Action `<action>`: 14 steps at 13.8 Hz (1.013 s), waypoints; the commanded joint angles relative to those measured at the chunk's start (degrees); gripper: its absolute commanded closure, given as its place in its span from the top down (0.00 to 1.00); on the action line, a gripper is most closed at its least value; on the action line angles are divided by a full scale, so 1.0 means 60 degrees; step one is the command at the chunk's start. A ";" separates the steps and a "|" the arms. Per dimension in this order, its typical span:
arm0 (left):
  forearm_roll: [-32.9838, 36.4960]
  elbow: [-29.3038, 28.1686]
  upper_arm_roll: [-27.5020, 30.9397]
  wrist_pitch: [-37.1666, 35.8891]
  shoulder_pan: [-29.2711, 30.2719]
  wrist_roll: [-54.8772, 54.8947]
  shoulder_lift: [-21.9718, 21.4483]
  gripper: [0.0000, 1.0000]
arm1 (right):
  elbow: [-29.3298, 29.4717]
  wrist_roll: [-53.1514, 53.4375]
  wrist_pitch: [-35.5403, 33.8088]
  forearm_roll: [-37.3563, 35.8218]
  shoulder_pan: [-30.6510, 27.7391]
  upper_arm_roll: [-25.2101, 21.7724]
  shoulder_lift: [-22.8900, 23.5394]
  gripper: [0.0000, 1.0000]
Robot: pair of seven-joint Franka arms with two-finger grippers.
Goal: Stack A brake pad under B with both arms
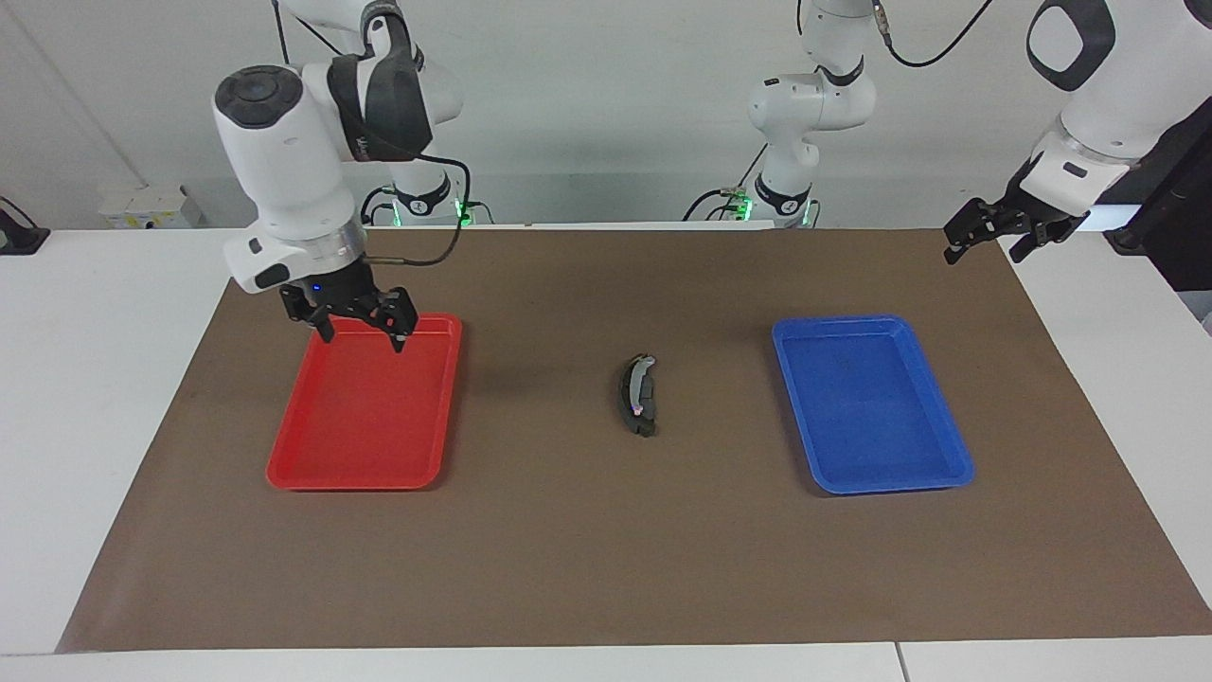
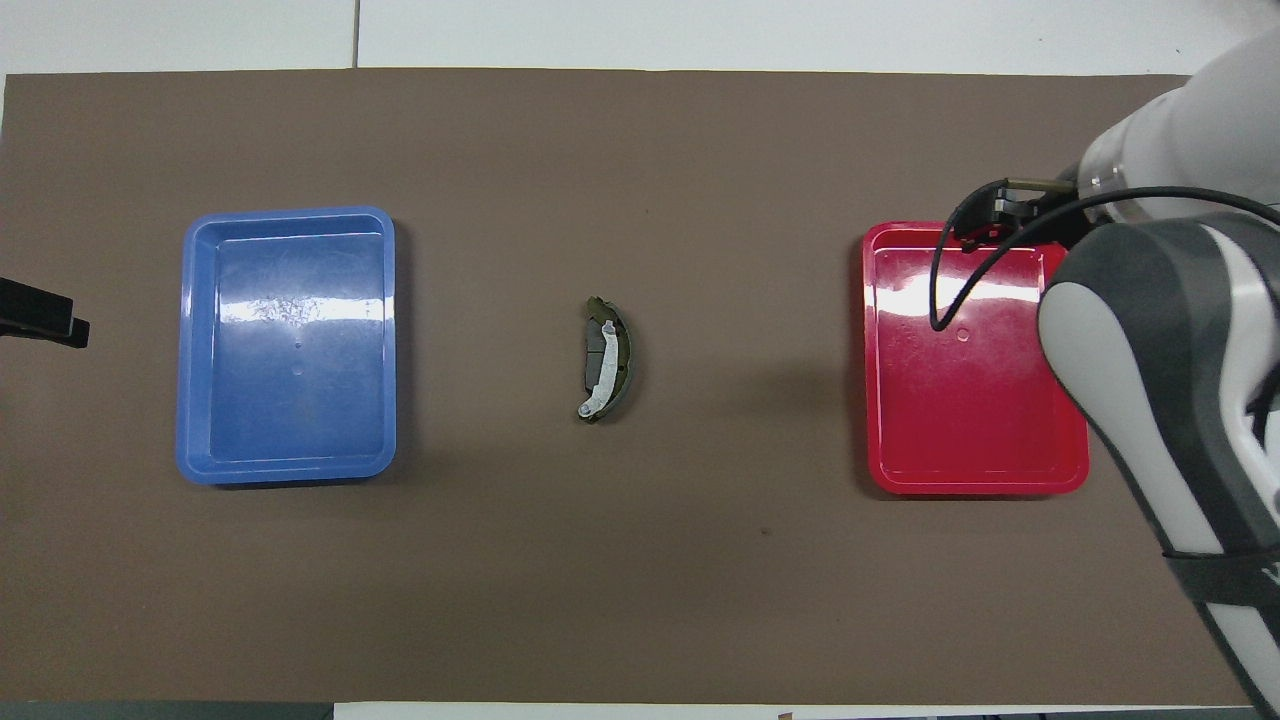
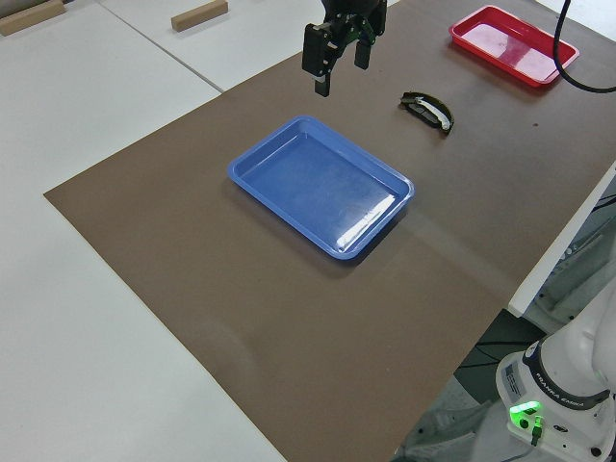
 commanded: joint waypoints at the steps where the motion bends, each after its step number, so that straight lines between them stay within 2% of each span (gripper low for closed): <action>1: -0.0081 -0.0148 -0.0052 0.0139 0.0109 -0.0059 -0.0065 1.00 | -0.0575 -0.0631 -0.0307 0.0042 -0.0789 0.0160 -0.0757 1.00; 5: -0.0081 -0.0148 -0.0052 0.0139 0.0109 -0.0059 -0.0080 1.00 | -0.0372 -0.1407 -0.1213 0.0027 -0.1319 0.0117 -0.1344 1.00; 8: -0.0081 -0.0148 -0.0052 0.0139 0.0109 -0.0059 -0.0080 1.00 | 0.0287 -0.1453 -0.2371 0.0042 -0.1275 0.0160 -0.1330 1.00; 11: -0.0081 -0.0148 -0.0052 0.0154 0.0109 -0.0059 -0.0080 1.00 | 0.0727 -0.1438 -0.2796 0.0260 -0.1275 0.0161 -0.1228 1.00; 14: -0.0081 -0.0148 -0.0052 0.0139 0.0109 -0.0059 -0.0065 1.00 | 0.0376 -0.1789 -0.2754 0.0262 -0.1363 0.0146 -0.1374 1.00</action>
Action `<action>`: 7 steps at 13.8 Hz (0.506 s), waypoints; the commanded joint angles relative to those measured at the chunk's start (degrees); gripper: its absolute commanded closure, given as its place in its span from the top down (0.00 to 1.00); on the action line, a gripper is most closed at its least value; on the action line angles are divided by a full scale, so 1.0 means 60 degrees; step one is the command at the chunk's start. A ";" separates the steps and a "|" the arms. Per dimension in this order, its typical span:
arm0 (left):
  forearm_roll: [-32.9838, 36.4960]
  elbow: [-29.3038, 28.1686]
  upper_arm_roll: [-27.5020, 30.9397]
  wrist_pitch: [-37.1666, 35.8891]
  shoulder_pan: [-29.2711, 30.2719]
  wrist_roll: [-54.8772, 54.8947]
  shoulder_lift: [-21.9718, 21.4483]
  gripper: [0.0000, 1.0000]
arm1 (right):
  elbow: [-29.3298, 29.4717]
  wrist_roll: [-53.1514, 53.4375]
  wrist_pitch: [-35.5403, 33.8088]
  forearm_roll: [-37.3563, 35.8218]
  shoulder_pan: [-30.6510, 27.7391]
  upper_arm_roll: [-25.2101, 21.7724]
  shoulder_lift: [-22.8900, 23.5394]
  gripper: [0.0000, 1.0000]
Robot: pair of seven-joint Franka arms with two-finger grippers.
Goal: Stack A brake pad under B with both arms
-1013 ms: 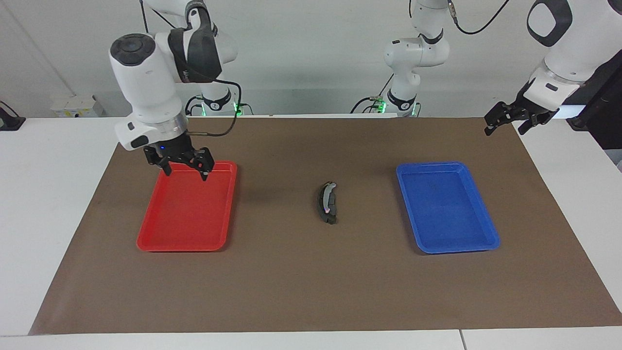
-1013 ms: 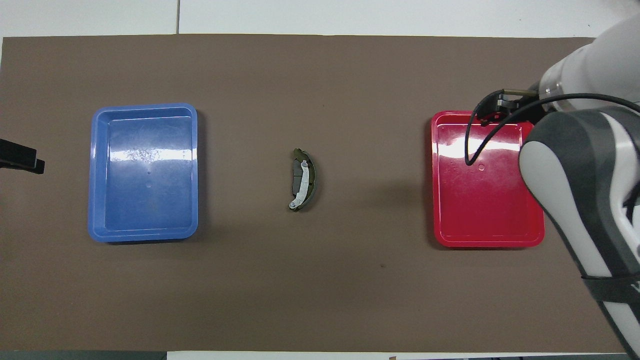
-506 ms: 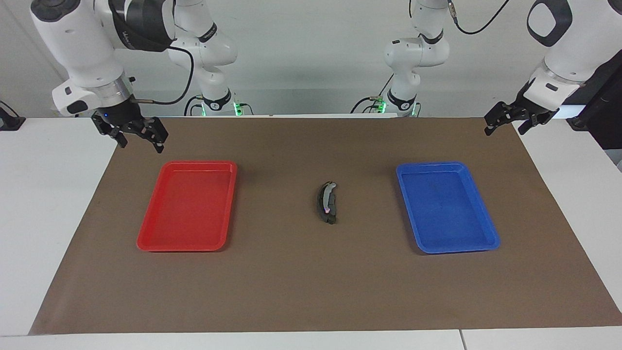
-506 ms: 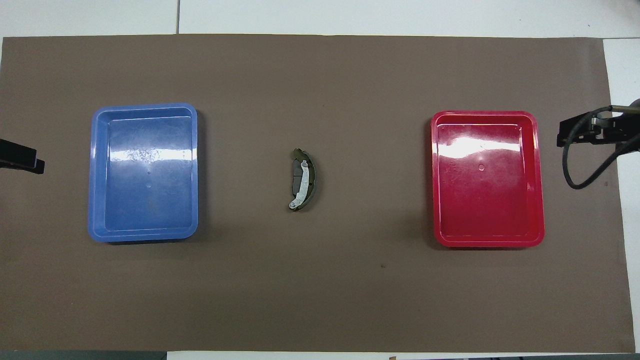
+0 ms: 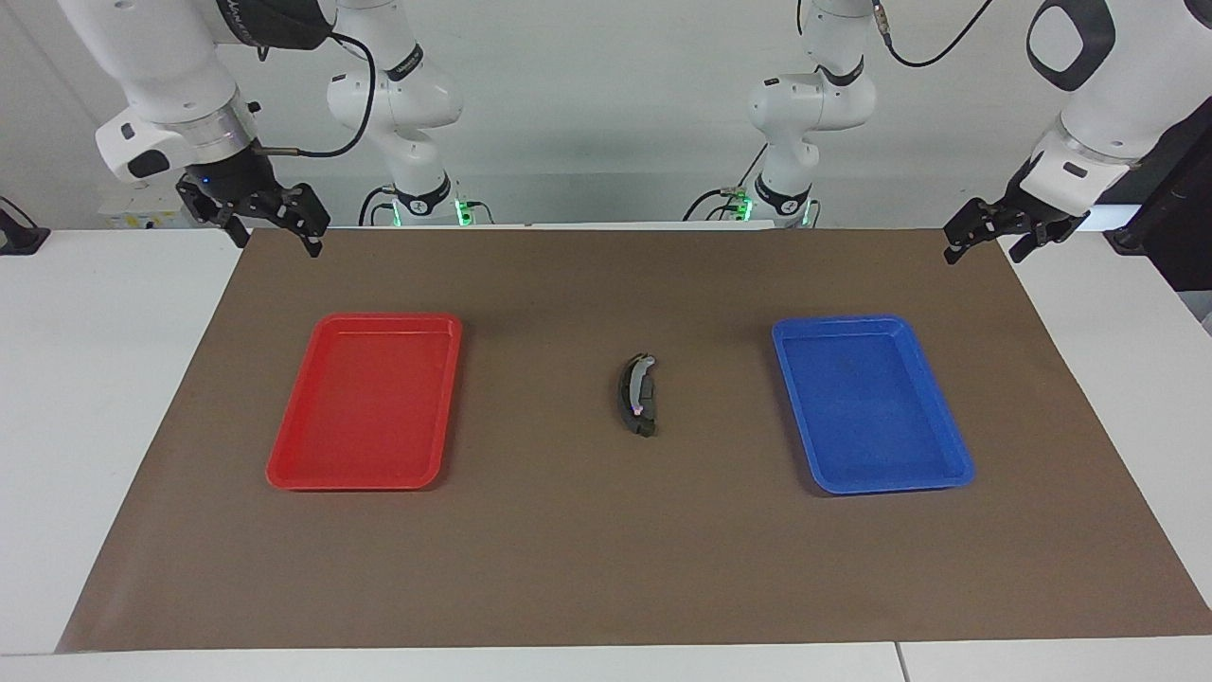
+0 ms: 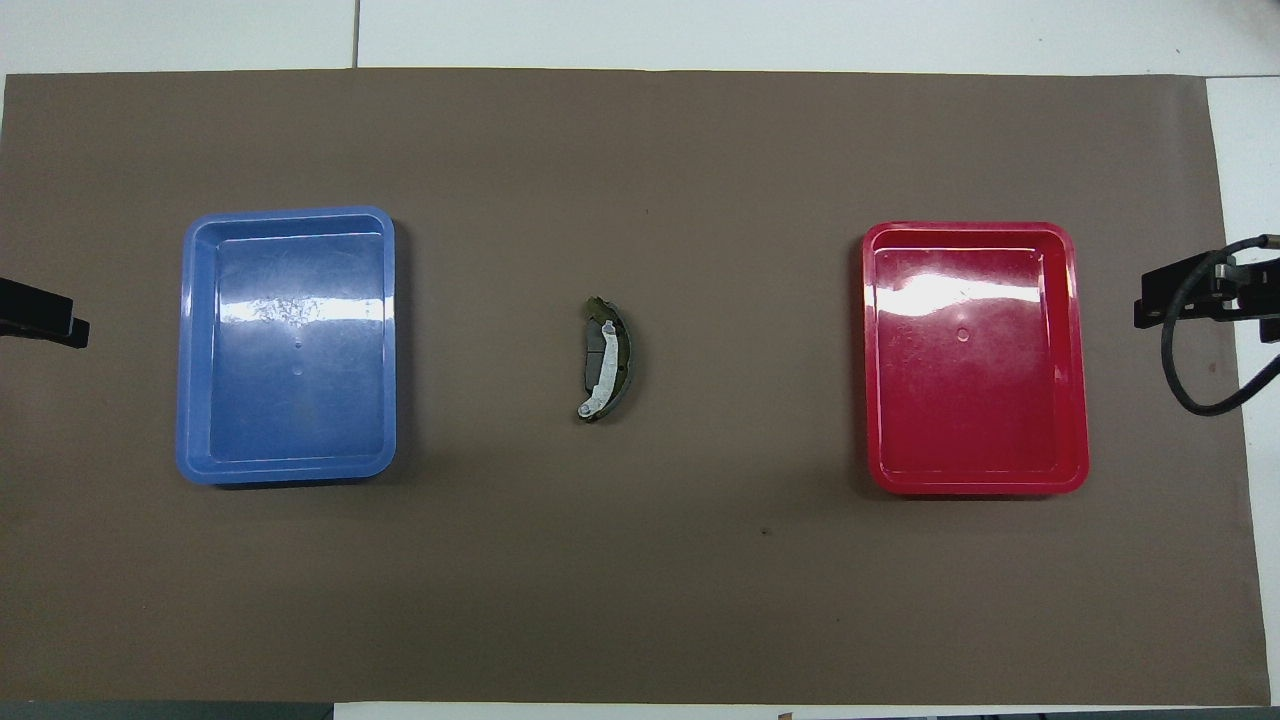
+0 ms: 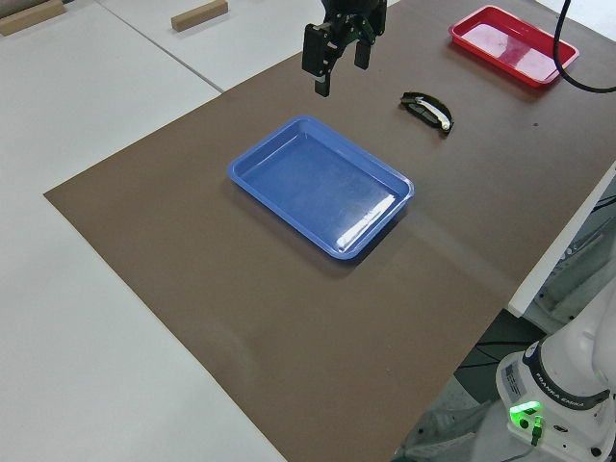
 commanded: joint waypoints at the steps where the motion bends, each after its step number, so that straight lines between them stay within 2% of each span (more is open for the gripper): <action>1: -0.0081 -0.0148 -0.0052 0.0154 0.0109 -0.0058 -0.0080 1.00 | 0.0039 -0.0415 -0.0049 0.0179 -0.0169 0.0034 0.0036 1.00; 6: -0.0081 -0.0148 -0.0052 0.0139 0.0109 -0.0058 -0.0080 1.00 | 0.1282 -0.0475 -0.0970 0.0179 -0.0154 0.0048 0.0504 1.00; 7: -0.0081 -0.0148 -0.0052 0.0139 0.0109 -0.0058 -0.0080 1.00 | 0.1270 -0.0474 -0.0972 0.0194 -0.0140 0.0048 0.0520 1.00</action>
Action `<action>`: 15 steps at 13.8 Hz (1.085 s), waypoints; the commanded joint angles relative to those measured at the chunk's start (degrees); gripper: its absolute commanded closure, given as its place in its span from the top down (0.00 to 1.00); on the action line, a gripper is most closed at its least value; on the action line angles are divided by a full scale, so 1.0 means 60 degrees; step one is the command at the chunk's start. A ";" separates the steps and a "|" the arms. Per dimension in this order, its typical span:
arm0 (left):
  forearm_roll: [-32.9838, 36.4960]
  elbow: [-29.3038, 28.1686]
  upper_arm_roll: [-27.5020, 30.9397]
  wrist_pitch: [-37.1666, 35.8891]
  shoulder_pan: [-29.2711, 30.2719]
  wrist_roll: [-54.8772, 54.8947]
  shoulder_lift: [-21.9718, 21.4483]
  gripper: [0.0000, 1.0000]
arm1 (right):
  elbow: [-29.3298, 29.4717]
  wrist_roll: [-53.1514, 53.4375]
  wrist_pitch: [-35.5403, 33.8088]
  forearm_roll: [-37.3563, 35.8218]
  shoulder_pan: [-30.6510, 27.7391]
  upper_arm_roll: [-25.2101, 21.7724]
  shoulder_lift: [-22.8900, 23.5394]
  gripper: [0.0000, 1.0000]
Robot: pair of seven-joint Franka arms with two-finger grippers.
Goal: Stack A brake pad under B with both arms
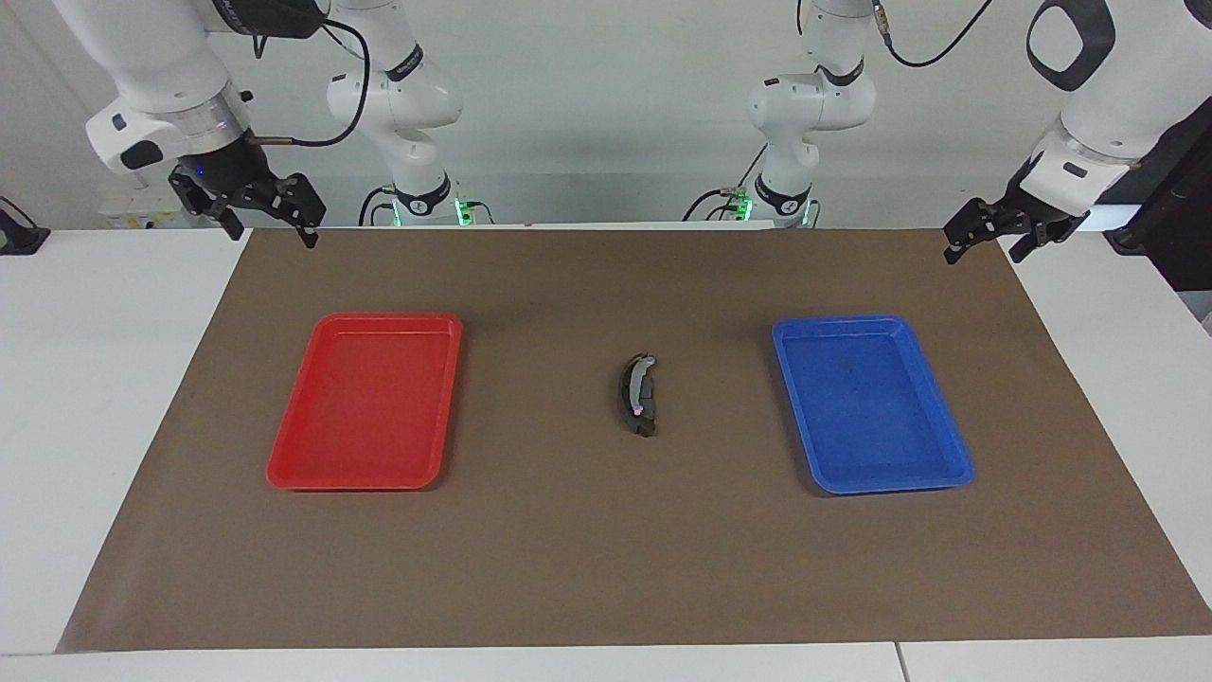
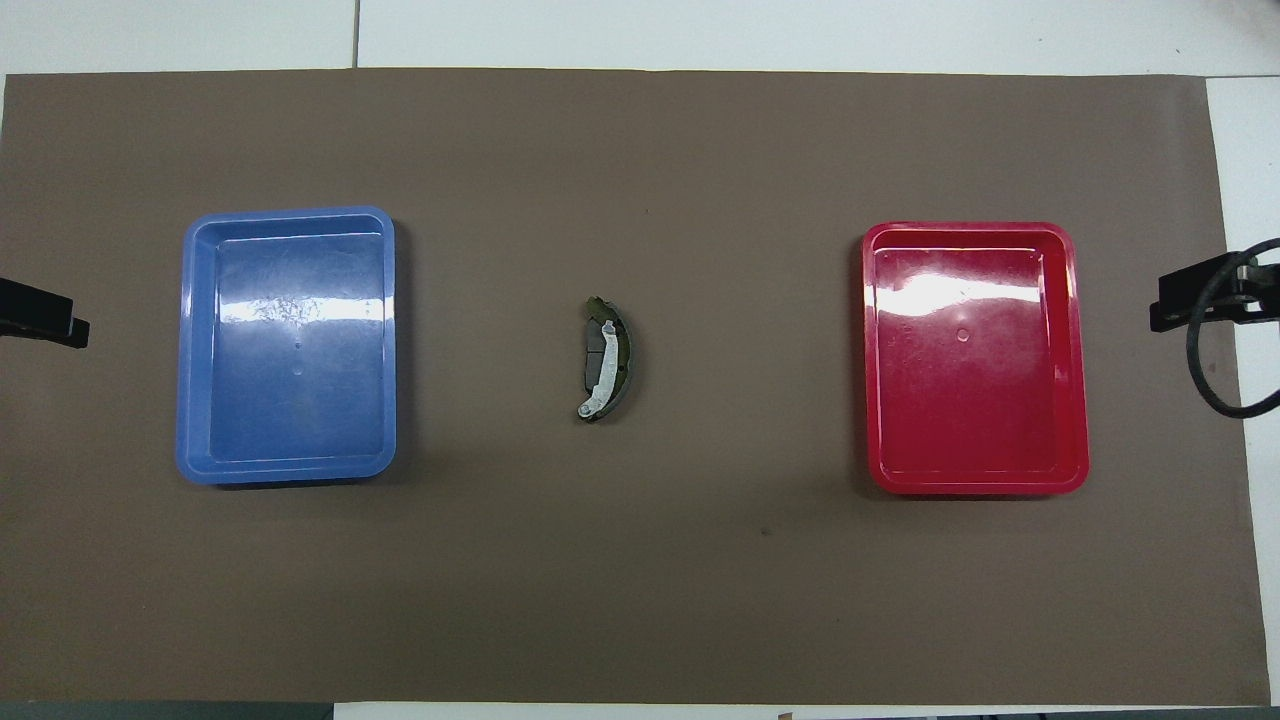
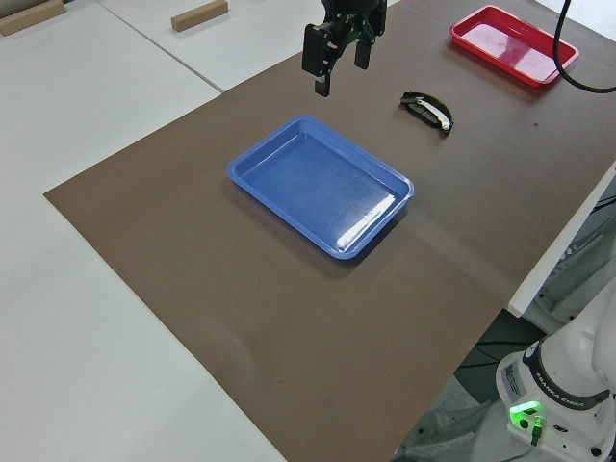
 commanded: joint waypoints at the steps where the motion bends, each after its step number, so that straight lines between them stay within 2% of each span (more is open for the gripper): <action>1: -0.0081 -0.0148 -0.0052 0.0139 0.0108 -0.0058 -0.0080 1.00 | 0.0539 -0.0290 -0.0296 0.0187 -0.0112 0.0052 0.0361 1.00; 15: -0.0081 -0.0148 -0.0052 0.0139 0.0094 -0.0058 -0.0080 1.00 | 0.0290 -0.0231 0.0012 0.0172 -0.0054 0.0052 0.0287 1.00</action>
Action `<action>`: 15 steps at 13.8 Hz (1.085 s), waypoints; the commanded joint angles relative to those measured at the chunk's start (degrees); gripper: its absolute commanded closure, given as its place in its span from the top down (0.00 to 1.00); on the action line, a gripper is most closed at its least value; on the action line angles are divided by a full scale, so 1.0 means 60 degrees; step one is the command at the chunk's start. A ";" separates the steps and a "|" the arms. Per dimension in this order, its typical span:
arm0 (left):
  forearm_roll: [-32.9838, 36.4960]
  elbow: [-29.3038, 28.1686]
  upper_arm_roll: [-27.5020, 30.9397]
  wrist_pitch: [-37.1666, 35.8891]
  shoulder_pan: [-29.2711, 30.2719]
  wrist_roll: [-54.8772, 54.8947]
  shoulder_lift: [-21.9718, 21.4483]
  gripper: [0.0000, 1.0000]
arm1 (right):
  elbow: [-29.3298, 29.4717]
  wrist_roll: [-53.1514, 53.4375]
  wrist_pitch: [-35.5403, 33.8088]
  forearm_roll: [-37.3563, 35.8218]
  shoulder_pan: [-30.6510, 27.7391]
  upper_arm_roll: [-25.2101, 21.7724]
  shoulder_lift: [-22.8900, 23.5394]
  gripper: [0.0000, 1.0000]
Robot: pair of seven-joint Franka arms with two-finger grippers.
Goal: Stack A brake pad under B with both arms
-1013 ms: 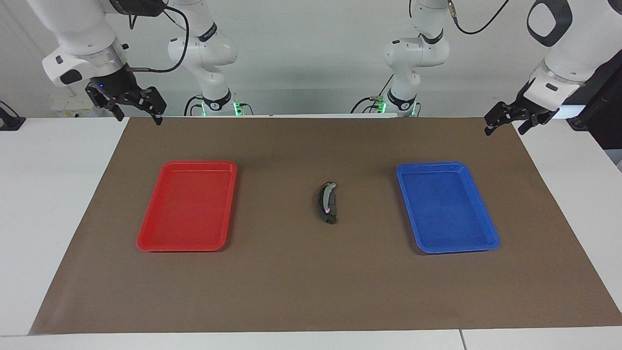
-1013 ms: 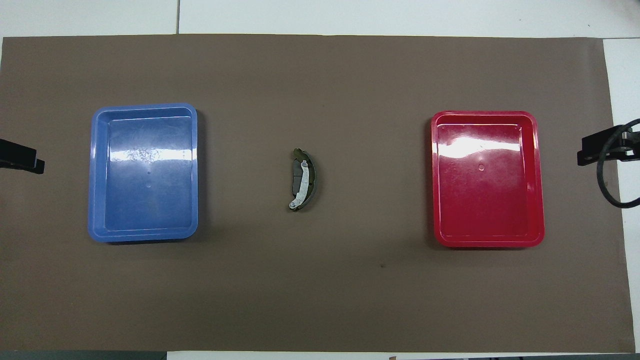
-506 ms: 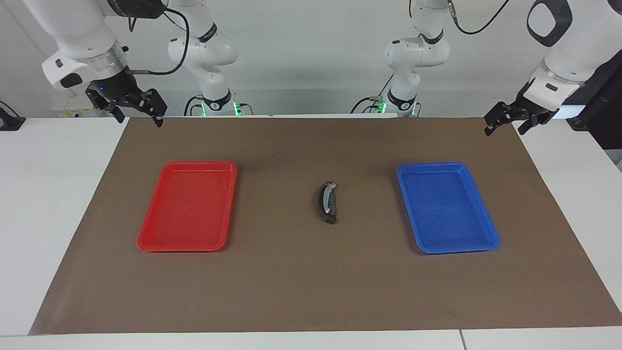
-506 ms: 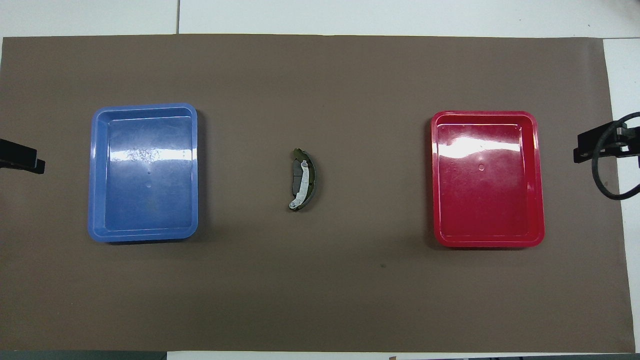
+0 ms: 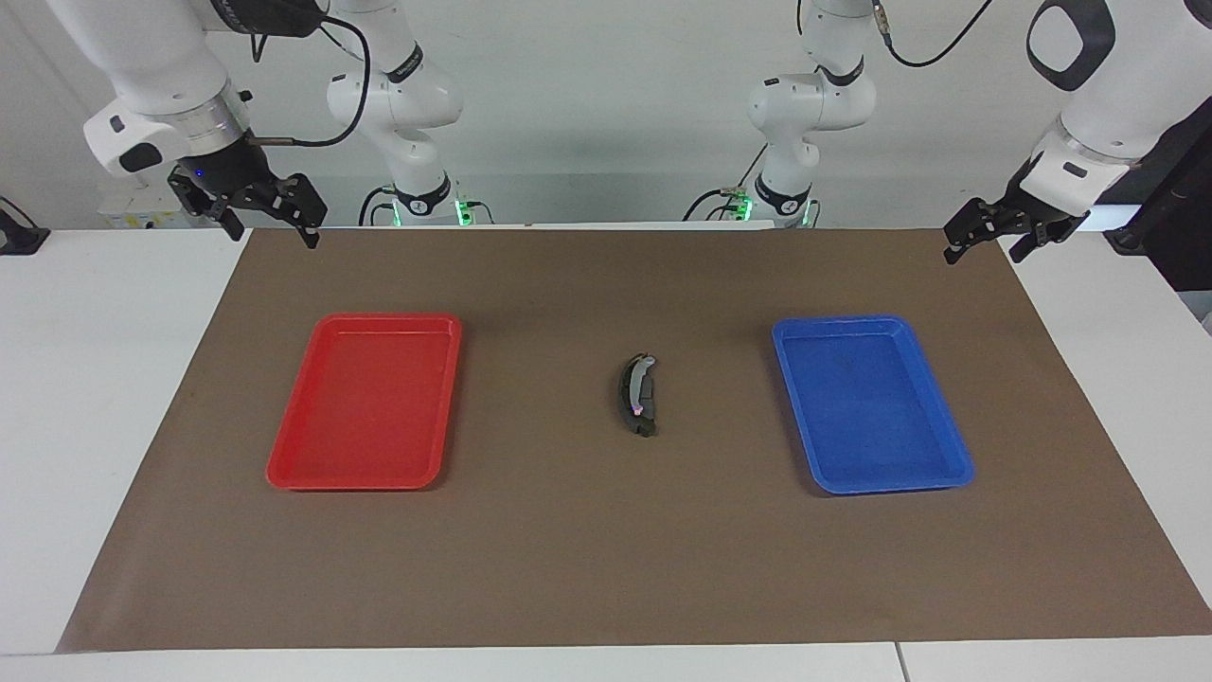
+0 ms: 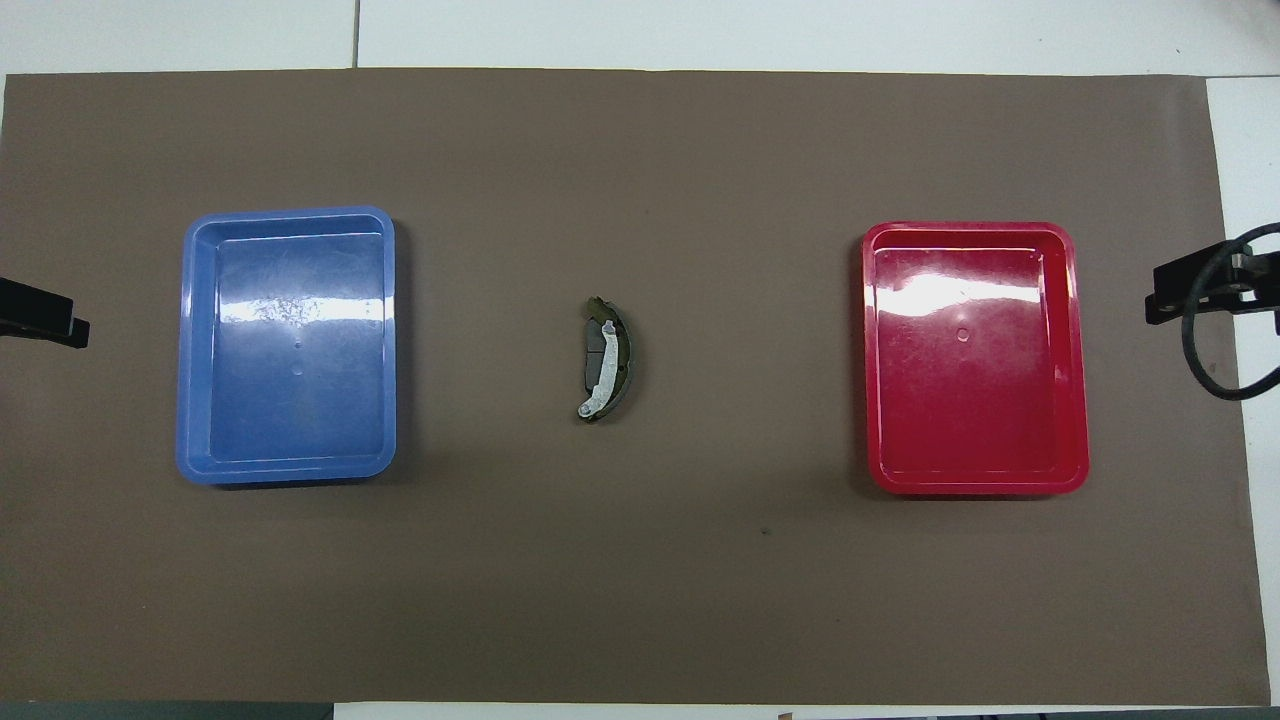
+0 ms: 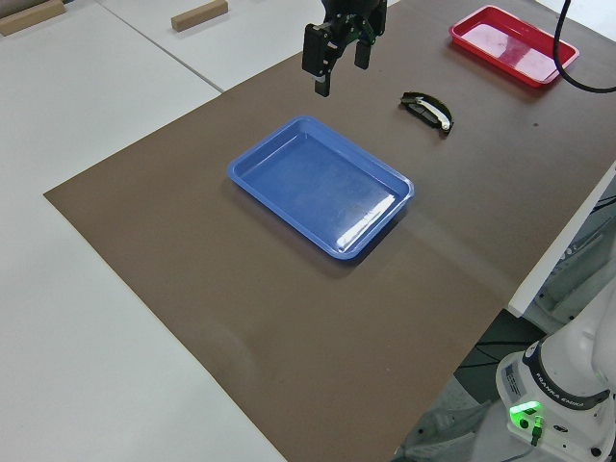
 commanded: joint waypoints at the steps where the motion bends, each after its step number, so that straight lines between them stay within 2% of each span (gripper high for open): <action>1: -0.0081 -0.0148 -0.0050 0.0139 0.0108 -0.0058 -0.0080 1.00 | 0.0069 -0.0230 0.0068 0.0134 -0.0086 0.0037 0.0039 1.00; 15: -0.0081 -0.0148 -0.0050 0.0139 0.0108 -0.0058 -0.0080 1.00 | -0.0356 -0.0230 0.0508 0.0017 -0.0072 0.0037 -0.0108 1.00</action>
